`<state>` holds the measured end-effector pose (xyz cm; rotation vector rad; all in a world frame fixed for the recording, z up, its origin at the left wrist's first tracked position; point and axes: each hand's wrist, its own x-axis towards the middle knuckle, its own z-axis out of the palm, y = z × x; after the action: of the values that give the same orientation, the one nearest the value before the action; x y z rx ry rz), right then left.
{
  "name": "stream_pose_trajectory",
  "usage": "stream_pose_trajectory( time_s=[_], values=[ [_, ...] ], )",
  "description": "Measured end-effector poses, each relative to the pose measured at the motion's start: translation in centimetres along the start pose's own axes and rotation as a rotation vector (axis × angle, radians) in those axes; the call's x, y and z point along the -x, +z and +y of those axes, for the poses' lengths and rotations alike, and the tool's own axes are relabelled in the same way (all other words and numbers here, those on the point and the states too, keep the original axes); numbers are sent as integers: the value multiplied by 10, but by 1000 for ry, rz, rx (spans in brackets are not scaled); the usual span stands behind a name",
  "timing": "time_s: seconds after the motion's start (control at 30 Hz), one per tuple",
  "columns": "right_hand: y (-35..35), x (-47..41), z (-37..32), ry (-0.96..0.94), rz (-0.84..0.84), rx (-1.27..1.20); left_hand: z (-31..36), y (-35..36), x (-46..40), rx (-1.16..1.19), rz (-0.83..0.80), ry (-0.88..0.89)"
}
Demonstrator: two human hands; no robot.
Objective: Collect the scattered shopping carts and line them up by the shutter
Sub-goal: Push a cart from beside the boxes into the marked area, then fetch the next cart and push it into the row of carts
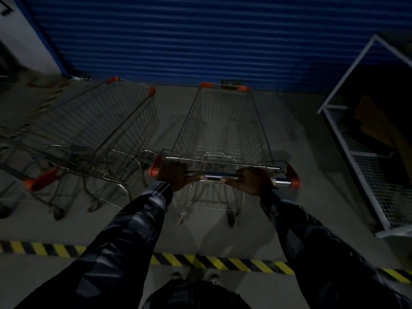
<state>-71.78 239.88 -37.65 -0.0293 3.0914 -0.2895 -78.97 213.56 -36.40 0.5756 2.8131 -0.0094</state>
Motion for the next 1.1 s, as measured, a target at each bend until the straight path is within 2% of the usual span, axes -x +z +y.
stream_pose_trajectory(
  time_s=[0.1,0.2,0.33,0.4,0.47,0.53,0.67,0.8,0.93,1.1],
  values=[
    [-2,-2,6,6,-33,-22,5,-2,-3,-12,-4,8],
    [-6,-8,-3,-73,113,-56,4,0,-6,156,30,27],
    [2,-39,-50,-293,237,-22,-9,5,16,248,329,30],
    [5,-39,-93,-374,285,-194,-14,5,53,412,368,-30],
    [15,-26,-140,-490,293,-349,-24,11,103,473,326,-207],
    [27,-7,-190,-635,155,-473,-38,26,160,477,282,-409],
    [57,68,-288,-837,-236,-503,-55,64,315,538,247,-779],
    [89,172,-369,-871,-546,-598,-43,122,480,599,308,-1179],
    [126,295,-443,-1108,-724,-508,-3,190,628,651,356,-1499],
    [164,495,-535,-1464,-811,-275,66,259,805,720,412,-1774]
  ],
)
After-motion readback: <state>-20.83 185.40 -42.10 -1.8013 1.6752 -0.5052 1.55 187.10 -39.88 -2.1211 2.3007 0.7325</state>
